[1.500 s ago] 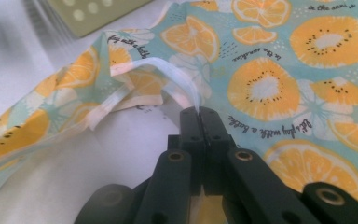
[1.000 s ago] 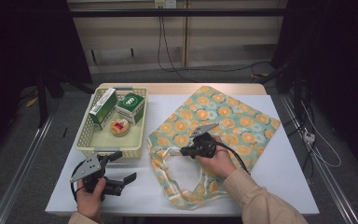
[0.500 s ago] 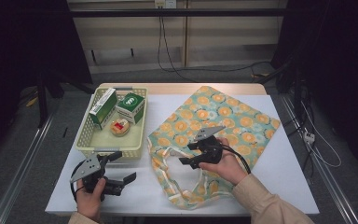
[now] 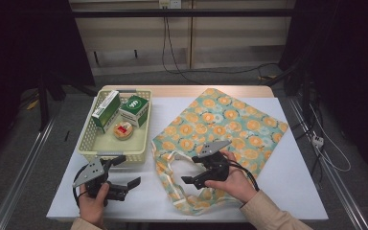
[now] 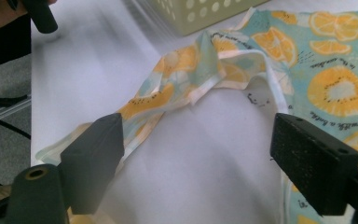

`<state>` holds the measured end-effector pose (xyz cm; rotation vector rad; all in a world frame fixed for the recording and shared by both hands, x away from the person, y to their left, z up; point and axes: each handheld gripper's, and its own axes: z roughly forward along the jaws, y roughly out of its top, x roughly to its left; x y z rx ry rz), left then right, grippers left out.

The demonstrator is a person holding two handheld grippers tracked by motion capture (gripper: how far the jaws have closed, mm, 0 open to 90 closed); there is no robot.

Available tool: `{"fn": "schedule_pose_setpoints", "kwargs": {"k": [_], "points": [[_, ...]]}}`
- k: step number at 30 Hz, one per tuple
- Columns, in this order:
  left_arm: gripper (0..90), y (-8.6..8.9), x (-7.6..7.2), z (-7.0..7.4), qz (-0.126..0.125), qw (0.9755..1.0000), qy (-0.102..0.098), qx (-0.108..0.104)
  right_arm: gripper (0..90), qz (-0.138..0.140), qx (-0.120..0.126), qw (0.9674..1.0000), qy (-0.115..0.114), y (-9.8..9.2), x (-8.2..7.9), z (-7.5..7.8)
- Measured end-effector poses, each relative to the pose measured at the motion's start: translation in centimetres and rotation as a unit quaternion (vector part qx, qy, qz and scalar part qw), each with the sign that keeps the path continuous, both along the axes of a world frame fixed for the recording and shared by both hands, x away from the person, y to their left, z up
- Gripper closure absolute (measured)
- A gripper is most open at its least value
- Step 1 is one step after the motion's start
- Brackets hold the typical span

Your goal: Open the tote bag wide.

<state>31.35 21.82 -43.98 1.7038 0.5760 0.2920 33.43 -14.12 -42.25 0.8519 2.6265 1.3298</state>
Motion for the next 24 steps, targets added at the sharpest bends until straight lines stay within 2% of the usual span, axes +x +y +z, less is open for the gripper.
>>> {"fn": "schedule_pose_setpoints", "kwargs": {"k": [9, 17, 20, 22, 24], "points": [[3.8, 0.0, 0.1, -0.1, 0.001, 1.0000, 0.001, -0.001, 18.0, 0.009, 0.014, 0.9998, 0.009, 1.1, -1.0, 0.2], [3.8, 0.0, 0.1, -0.1, 0.000, 1.0000, -0.001, 0.002, 21.4, 0.043, 0.017, 0.9988, 0.015, 2.8, -2.1, 0.1], [3.8, 0.1, 0.1, -0.1, 0.000, 1.0000, -0.001, 0.002, 25.6, 0.052, 0.016, 0.9982, 0.025, 3.2, -2.4, -0.5], [3.8, 0.0, 0.1, -0.1, 0.000, 1.0000, 0.000, 0.001, 28.8, 0.055, 0.005, 0.9981, 0.025, 3.4, -2.5, -0.9], [3.8, 0.0, 0.1, -0.1, -0.001, 1.0000, 0.000, 0.002, 38.7, 0.063, -0.003, 0.9976, 0.030, 3.5, -2.6, -1.3]]}}
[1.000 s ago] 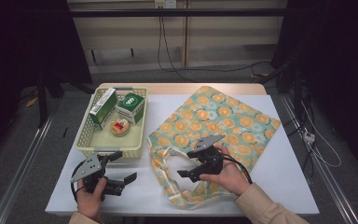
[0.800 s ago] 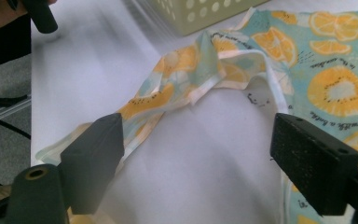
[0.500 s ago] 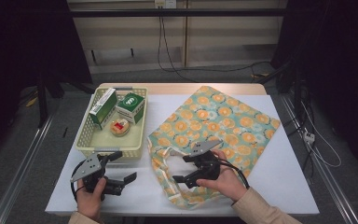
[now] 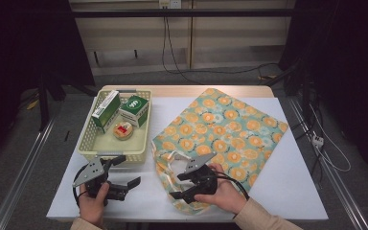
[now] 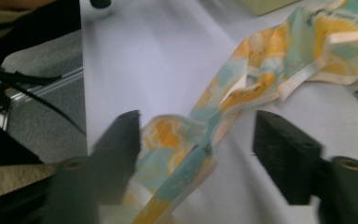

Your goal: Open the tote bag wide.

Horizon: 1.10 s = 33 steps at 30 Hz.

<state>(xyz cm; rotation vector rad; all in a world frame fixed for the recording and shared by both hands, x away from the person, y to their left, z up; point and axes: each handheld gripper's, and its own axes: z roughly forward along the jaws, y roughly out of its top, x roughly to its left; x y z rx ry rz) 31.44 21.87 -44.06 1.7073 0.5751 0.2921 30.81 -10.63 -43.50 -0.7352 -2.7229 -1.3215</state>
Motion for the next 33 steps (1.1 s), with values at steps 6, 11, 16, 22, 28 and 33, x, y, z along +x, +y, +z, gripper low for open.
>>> {"fn": "schedule_pose_setpoints", "kwargs": {"k": [6, 11, 16, 22, 28, 33], "points": [[3.8, 0.0, 0.0, 0.0, 0.001, 1.0000, 0.000, -0.002, 77.1, 0.001, 0.013, 0.9997, 0.021, -0.7, 0.3, -0.3], [3.8, 0.1, 0.0, 0.1, 0.002, 1.0000, 0.000, -0.003, 87.9, -0.010, 0.028, 0.9992, 0.028, -2.2, 1.1, 0.4], [3.8, 0.1, 0.0, 0.0, 0.002, 1.0000, 0.002, -0.003, 88.5, -0.035, 0.048, 0.9980, 0.019, -4.5, 2.7, 1.8], [3.9, 0.1, 0.0, 0.1, 0.002, 1.0000, -0.001, -0.001, 88.9, -0.078, 0.036, 0.9963, 0.006, -7.7, 5.6, 3.0], [3.8, 0.1, 0.0, 0.0, -0.001, 1.0000, 0.002, -0.003, 88.9, -0.118, 0.040, 0.9922, 0.011, -11.1, 9.1, 3.0], [3.8, 0.1, 0.0, 0.0, -0.001, 1.0000, 0.003, -0.005, 88.9, -0.130, 0.024, 0.9911, 0.010, -12.4, 11.4, 2.3]]}}
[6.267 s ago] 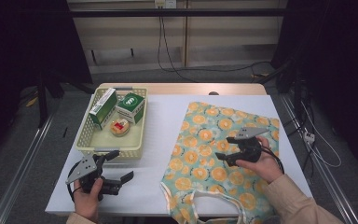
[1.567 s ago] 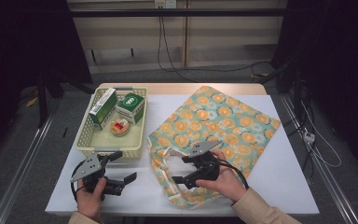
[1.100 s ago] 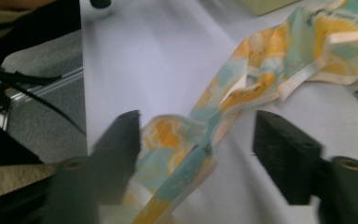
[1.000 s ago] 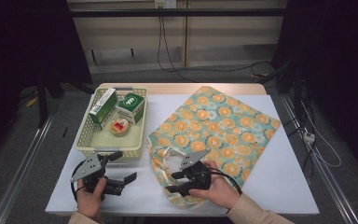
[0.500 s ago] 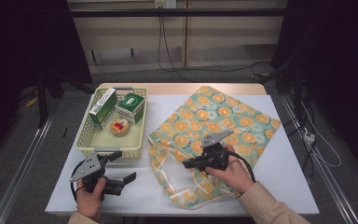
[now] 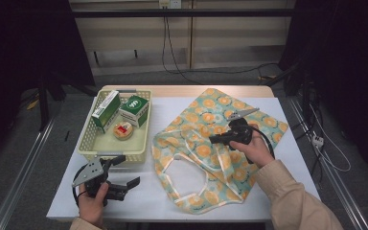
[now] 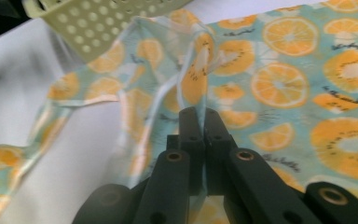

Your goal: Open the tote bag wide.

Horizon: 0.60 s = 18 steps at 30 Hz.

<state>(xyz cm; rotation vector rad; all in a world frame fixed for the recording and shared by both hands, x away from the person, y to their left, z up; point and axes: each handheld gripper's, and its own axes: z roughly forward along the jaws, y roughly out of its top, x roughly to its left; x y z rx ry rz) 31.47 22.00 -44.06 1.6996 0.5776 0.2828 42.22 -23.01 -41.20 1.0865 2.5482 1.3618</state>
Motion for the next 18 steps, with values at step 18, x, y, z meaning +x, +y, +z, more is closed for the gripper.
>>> {"fn": "schedule_pose_setpoints", "kwargs": {"k": [18], "points": [[3.8, 0.0, 0.1, 0.0, -0.001, 1.0000, 0.000, 0.002, 64.6, -0.073, -0.048, 0.9956, -0.032, -2.5, 1.4, -0.9]]}}
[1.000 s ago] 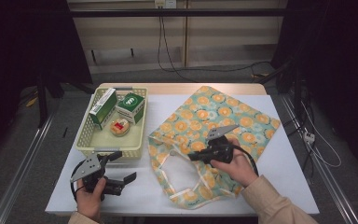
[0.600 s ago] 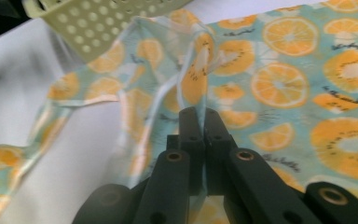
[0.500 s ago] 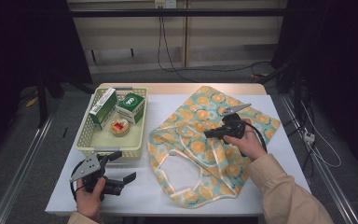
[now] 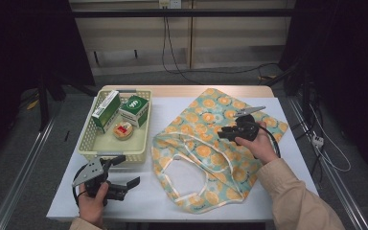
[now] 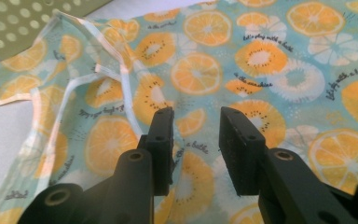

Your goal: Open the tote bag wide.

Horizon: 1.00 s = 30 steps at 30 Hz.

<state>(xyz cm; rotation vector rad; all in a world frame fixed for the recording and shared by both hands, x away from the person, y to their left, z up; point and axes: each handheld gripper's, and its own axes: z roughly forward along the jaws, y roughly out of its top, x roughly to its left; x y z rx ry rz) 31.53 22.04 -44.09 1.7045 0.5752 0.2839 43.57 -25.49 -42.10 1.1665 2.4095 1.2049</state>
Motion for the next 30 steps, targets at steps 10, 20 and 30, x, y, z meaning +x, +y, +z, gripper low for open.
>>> {"fn": "schedule_pose_setpoints", "kwargs": {"k": [10, 20, 30], "points": [[3.8, -0.1, 0.0, 0.1, 0.002, 1.0000, -0.001, -0.001, 39.5, 0.029, -0.010, 0.9987, -0.041, 2.6, -3.5, 2.6], [3.8, -0.2, 0.0, 0.0, 0.001, 1.0000, -0.002, 0.001, 63.4, 0.103, -0.016, 0.9945, -0.006, 5.7, -6.2, 0.2], [3.8, -0.1, 0.0, 0.0, 0.001, 1.0000, -0.001, 0.001, 64.4, 0.122, -0.047, 0.9914, 0.009, 7.6, -7.1, -3.3]]}}
